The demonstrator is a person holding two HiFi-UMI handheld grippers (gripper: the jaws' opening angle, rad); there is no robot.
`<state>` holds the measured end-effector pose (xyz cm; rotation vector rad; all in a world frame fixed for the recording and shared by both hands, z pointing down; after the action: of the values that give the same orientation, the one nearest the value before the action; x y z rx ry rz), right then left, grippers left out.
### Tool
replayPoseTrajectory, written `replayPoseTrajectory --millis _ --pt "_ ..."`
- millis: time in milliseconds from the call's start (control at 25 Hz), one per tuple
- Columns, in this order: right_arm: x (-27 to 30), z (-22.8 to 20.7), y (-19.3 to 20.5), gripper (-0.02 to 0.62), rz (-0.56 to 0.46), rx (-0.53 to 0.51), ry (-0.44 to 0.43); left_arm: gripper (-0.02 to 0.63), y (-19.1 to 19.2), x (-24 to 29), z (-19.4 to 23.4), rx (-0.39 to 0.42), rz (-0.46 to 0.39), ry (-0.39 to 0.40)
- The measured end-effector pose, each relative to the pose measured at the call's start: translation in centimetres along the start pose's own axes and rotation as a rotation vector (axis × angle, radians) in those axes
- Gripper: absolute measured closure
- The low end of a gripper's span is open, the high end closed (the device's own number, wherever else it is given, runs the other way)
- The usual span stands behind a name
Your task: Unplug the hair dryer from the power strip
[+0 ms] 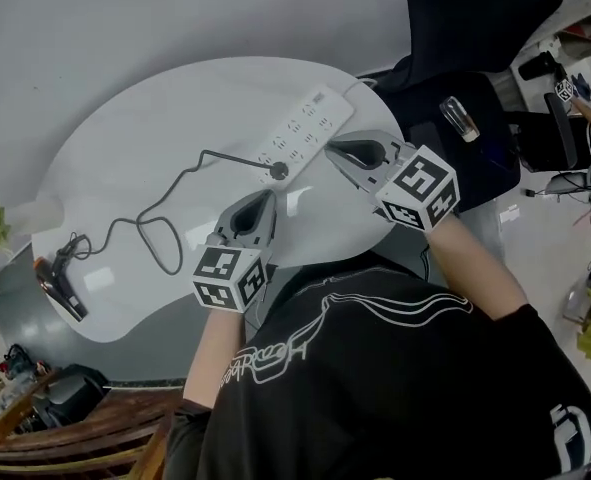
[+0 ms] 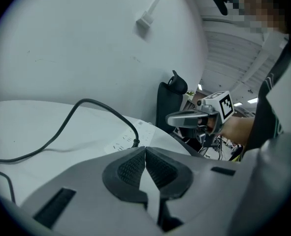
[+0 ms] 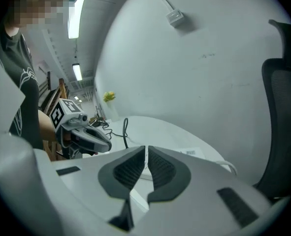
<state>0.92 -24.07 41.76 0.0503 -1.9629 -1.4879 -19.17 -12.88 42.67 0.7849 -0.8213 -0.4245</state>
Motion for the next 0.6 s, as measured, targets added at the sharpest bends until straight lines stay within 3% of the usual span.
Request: replayPoseTrajectory --millis 320,600 --pt "5.2 -3.0 1.9 0.595 0.136 -0.071 -0.011 0.602 1.3 1.2 1.2 -0.04 -0.004 -0.069" --pt "7.3 -3.2 1.8 0.597 0.214 -0.194 -0.005 0.601 0.9 2.2 1.8 -0.002 -0.013 -0.068"
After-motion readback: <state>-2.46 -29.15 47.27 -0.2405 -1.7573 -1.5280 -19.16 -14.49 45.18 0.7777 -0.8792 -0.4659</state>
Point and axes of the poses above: the fingertips, and each gripper's own axes: x forward along the fingers, z to its left, y out of its underside, the point moved 9 cm from there along -x, backward along the fingers, and after that the axes turned 11 degrees about y, right-handed, at the moved point
